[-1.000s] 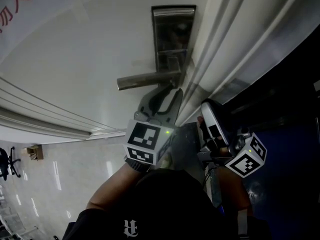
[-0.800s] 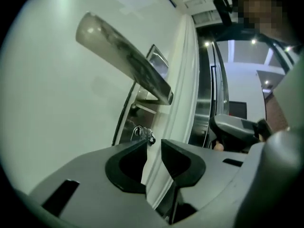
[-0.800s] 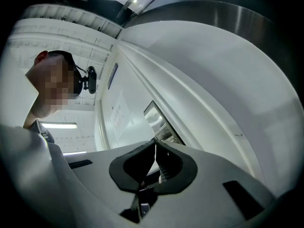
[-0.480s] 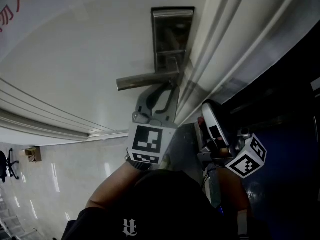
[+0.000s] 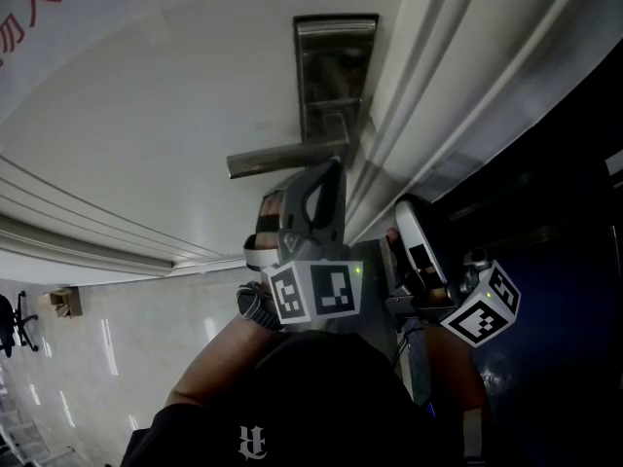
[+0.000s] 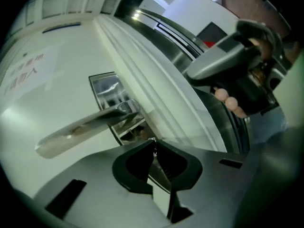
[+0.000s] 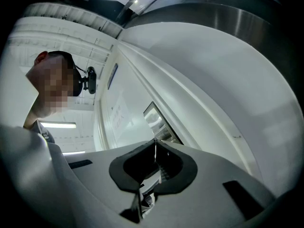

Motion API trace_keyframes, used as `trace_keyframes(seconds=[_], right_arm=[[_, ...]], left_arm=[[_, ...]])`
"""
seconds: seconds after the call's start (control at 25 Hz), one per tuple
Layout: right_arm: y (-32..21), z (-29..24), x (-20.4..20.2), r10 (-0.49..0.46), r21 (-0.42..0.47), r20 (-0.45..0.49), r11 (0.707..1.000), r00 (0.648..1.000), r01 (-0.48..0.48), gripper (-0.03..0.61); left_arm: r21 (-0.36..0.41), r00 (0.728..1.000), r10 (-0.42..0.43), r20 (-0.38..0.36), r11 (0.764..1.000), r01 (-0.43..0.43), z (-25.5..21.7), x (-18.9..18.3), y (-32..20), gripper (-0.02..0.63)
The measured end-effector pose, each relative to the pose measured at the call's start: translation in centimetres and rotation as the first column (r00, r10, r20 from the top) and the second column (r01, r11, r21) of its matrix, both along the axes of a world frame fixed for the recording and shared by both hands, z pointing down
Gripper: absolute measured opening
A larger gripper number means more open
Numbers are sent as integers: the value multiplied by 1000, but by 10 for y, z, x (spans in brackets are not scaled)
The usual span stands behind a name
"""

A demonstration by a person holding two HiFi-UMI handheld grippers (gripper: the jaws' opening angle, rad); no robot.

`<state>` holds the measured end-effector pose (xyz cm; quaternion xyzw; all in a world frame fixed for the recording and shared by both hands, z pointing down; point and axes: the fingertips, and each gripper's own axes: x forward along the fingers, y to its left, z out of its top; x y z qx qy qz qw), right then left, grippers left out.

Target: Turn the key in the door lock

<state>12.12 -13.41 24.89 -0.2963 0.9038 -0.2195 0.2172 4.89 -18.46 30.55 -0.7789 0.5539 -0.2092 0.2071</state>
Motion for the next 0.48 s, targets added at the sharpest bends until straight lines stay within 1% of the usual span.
trace_keyframes(seconds=[0.08,0.16,0.2,0.24,0.28,0.32,0.36,0.4,0.44,0.48], right_arm=[[0,0,-1,0,1,-1,1000,1000,0,17],[0,0,-1,-1,1,-2,1000,1000,1,17],[0,0,-2,-1,2,-3,1000,1000,1,17],[1,0,-2,-1,2,-3,1000,1000,1,17],[1,-1,-1,0,3,-3,1000,1000,0,17],[0,-1,0,2,4,-3,1000,1000,-2,17],[0,-1,1,5,4,-3,1000,1000,-5,17],[-1,-1,2,9,3,-3,1000,1000,-9,17],[-1,-1,3,12,3,-4,1000,1000,-12,17],[-2,-1,5,14,3,-5,1000,1000,-14,17]], left_arm=[[31,997,-6,79,1000,4,1,1,0,23],[59,992,-11,124,998,4,1,2,1,23],[68,991,-9,131,998,0,1,2,3,23],[70,992,1,123,998,-9,1,2,5,25],[67,995,17,97,997,-23,0,1,9,25],[62,998,39,50,997,-42,-2,0,13,25],[54,998,65,-21,996,-64,-5,-1,18,25],[39,988,95,-121,995,-91,-9,-3,22,25],[10,959,123,-255,992,-124,-11,-6,25,25],[-36,897,140,-418,985,-171,-10,-9,27,25]])
